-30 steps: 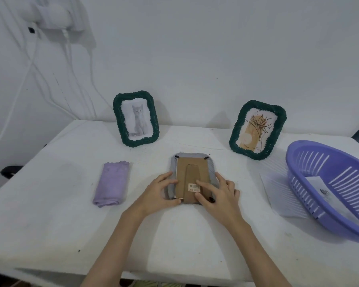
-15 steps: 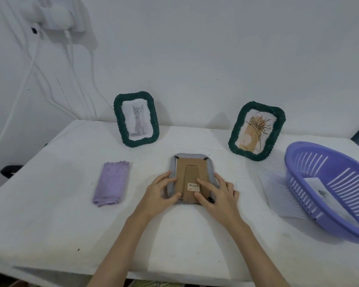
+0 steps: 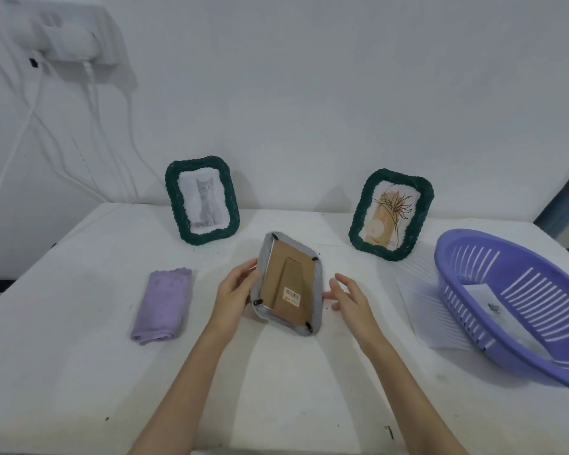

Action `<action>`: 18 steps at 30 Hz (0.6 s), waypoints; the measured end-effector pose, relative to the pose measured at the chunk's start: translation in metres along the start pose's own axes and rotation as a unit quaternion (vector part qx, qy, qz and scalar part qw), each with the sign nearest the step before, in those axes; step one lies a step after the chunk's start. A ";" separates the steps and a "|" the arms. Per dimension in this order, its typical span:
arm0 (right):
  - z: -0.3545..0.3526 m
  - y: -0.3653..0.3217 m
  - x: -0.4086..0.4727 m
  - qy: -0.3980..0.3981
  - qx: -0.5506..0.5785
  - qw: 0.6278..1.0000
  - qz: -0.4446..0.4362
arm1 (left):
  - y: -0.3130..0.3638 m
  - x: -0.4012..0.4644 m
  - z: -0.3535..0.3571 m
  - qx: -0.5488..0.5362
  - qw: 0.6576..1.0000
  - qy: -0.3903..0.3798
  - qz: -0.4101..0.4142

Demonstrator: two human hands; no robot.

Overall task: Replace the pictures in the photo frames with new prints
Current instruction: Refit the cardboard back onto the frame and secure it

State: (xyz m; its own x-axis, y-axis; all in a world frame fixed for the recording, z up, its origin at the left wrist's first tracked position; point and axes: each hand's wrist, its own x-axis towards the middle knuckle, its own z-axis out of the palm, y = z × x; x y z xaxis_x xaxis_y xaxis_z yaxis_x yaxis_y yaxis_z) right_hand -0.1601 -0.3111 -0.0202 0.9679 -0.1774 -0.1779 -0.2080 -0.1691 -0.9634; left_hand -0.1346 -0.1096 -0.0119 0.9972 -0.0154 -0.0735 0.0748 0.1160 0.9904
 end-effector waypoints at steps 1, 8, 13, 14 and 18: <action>0.000 -0.004 0.003 0.000 -0.025 1.000 -0.011 | 0.005 0.000 0.001 -0.039 0.999 0.004 0.000; 0.005 -0.098 0.024 -0.052 -0.188 0.958 -0.212 | 0.033 -0.007 0.030 -0.014 0.998 -0.035 0.059; -0.002 -0.120 0.018 0.008 -0.380 0.906 -0.183 | 0.027 -0.008 0.037 0.007 0.998 -0.050 0.031; -0.006 -0.117 0.016 0.020 -0.394 0.902 -0.174 | 0.023 -0.005 0.034 0.013 0.999 -0.044 0.021; -0.023 -0.102 0.014 0.036 -0.352 0.926 -0.132 | 0.004 0.003 0.025 0.081 0.993 -0.065 -0.049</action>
State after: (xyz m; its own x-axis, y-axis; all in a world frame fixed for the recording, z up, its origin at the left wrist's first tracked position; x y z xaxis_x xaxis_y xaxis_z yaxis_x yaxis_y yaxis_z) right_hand -0.1281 -0.3187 0.0804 0.9916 -0.0993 0.0832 -0.0302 -0.8018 -0.5968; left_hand -0.1315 -0.1342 -0.0053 0.9749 -0.1484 -0.1660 0.1596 -0.0543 0.9857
